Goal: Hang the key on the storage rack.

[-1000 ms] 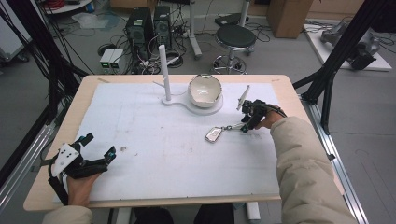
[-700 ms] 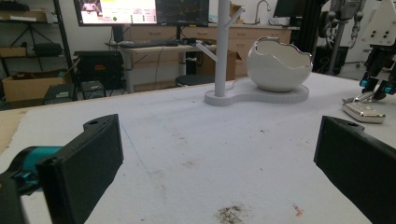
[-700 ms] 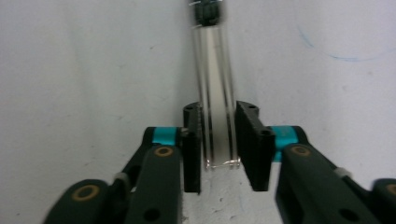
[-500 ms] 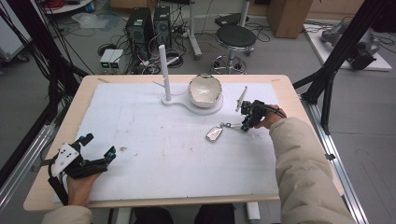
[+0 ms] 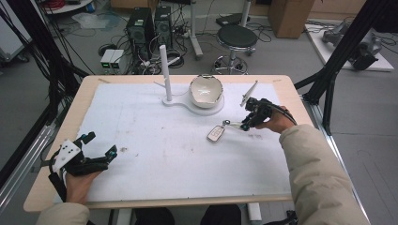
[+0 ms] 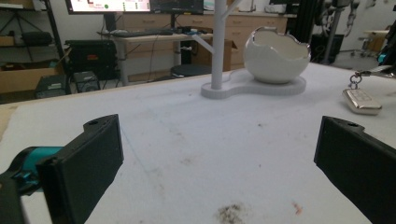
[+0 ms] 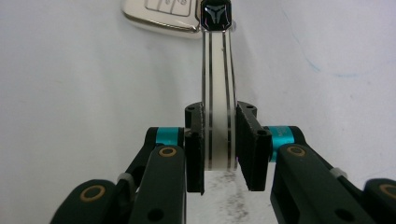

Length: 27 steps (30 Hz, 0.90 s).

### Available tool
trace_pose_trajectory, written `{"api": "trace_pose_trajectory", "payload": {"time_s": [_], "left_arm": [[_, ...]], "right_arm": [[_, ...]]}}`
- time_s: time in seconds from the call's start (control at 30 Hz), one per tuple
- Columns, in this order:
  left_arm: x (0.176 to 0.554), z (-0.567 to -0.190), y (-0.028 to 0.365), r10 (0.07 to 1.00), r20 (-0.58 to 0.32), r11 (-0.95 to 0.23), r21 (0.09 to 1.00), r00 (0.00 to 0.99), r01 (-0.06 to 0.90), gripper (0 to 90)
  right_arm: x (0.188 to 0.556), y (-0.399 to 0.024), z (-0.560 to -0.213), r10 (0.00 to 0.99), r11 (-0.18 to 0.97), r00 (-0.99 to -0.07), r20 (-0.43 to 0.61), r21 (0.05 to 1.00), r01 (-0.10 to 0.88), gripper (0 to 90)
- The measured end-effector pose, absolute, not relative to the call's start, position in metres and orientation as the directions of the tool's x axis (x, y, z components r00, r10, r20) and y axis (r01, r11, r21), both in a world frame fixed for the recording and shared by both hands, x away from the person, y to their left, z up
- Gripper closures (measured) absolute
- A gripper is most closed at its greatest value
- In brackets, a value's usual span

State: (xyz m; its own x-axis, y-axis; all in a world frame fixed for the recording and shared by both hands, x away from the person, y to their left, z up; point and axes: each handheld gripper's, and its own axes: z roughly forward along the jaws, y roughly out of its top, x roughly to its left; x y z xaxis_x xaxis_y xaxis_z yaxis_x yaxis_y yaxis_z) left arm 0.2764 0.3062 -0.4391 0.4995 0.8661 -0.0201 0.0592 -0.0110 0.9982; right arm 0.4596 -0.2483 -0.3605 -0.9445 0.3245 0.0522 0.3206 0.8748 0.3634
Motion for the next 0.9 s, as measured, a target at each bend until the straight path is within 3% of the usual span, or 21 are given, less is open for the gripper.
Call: {"api": "trace_pose_trajectory", "payload": {"time_s": [0.4,0.53,0.9], "left_arm": [[0.309,-0.379,0.294,0.749,0.027,-0.086,0.995,0.662,0.057,1.8],[0.321,-0.359,0.281,0.676,0.066,-0.137,0.990,0.734,0.037,1.8],[0.345,-0.317,0.235,0.411,0.069,-0.219,0.975,0.909,0.025,1.8]], "right_arm": [[0.411,-0.243,-0.313,0.291,0.822,-0.957,0.019,0.507,0.260,74.8],[0.401,-0.232,-0.304,0.260,0.811,-0.966,-0.001,0.543,0.218,74.9],[0.389,-0.197,-0.290,0.171,0.786,-0.985,-0.013,0.604,0.129,74.9]]}}
